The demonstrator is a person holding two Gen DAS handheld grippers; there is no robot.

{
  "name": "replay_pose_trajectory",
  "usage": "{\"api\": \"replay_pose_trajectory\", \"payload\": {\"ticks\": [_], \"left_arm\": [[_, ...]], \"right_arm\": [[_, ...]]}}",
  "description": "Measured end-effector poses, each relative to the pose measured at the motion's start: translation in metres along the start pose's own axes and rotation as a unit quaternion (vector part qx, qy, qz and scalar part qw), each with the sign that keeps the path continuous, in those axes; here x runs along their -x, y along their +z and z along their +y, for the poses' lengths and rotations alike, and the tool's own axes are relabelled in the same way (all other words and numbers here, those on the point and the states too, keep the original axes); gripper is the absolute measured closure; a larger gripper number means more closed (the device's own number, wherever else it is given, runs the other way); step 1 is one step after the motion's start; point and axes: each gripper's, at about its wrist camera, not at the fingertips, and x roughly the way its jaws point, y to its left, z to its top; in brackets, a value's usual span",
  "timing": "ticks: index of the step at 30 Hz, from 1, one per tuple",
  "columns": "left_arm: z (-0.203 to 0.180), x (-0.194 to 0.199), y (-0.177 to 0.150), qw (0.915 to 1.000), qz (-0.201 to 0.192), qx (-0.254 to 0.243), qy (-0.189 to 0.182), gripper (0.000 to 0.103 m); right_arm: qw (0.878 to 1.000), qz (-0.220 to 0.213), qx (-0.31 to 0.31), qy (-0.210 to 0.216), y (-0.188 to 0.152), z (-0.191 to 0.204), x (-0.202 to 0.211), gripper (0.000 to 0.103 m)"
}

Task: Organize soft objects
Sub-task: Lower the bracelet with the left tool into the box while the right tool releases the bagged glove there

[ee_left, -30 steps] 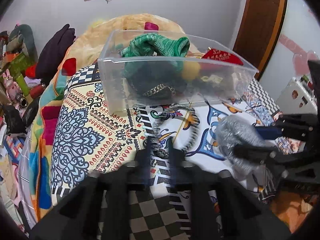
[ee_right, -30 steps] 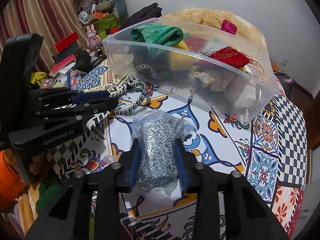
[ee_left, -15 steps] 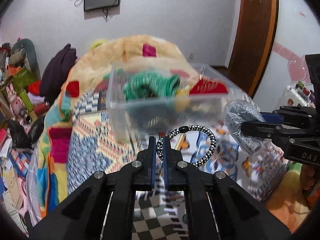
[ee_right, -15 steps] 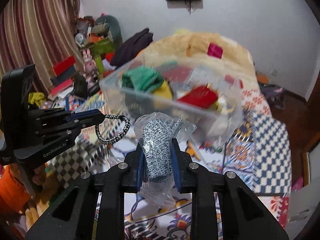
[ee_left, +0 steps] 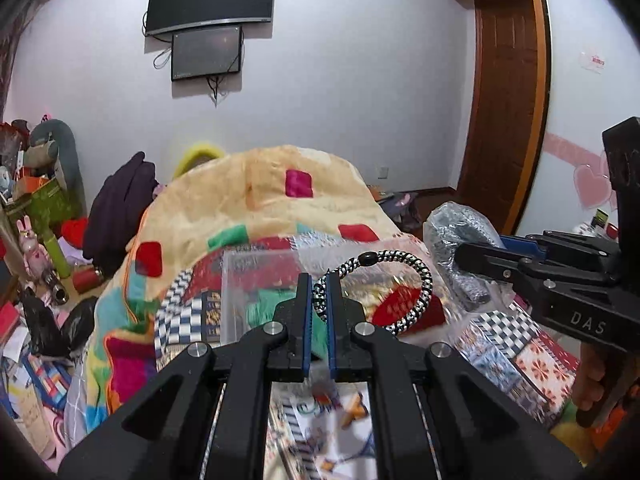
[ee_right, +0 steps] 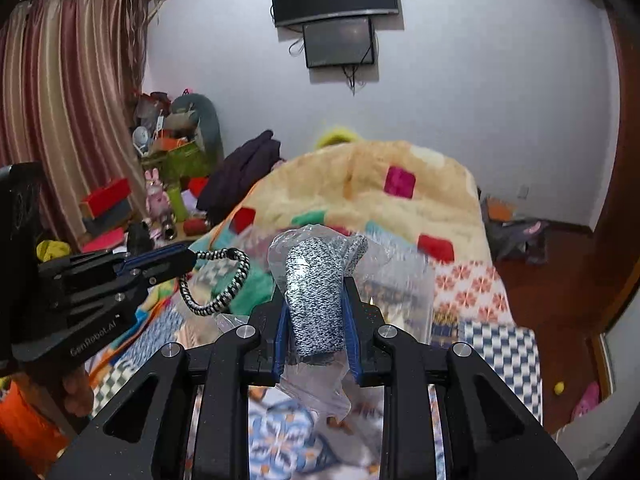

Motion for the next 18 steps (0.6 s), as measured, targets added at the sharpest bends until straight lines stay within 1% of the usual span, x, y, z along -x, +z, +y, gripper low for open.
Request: {"api": "replay_pose_trajectory", "payload": {"ticks": [3, 5, 10, 13, 16, 18], "left_arm": [[0.004, -0.016, 0.005, 0.9999, 0.006, 0.0, 0.012, 0.098], [0.007, -0.03, 0.003, 0.9996, 0.018, 0.002, 0.019, 0.098], [0.012, -0.062, -0.01, 0.9979, 0.057, 0.0, 0.031, 0.098], [0.012, -0.076, -0.02, 0.9966, 0.077, -0.003, 0.03, 0.098], [0.01, -0.083, -0.024, 0.996, 0.085, -0.007, 0.026, 0.098], [0.007, -0.085, -0.025, 0.9958, 0.088, -0.012, 0.024, 0.098]], "right_arm": [[1.0, -0.001, 0.005, -0.005, 0.003, 0.001, -0.013, 0.081], [1.0, 0.004, 0.003, -0.012, 0.001, -0.001, -0.025, 0.081], [0.999, 0.046, 0.001, -0.008, -0.013, -0.009, -0.055, 0.081], [0.997, 0.076, 0.0, 0.001, -0.021, -0.013, -0.073, 0.08], [0.995, 0.099, 0.008, 0.003, -0.029, -0.012, -0.084, 0.079], [0.994, 0.106, 0.013, 0.001, -0.031, -0.01, -0.085, 0.079]]}}
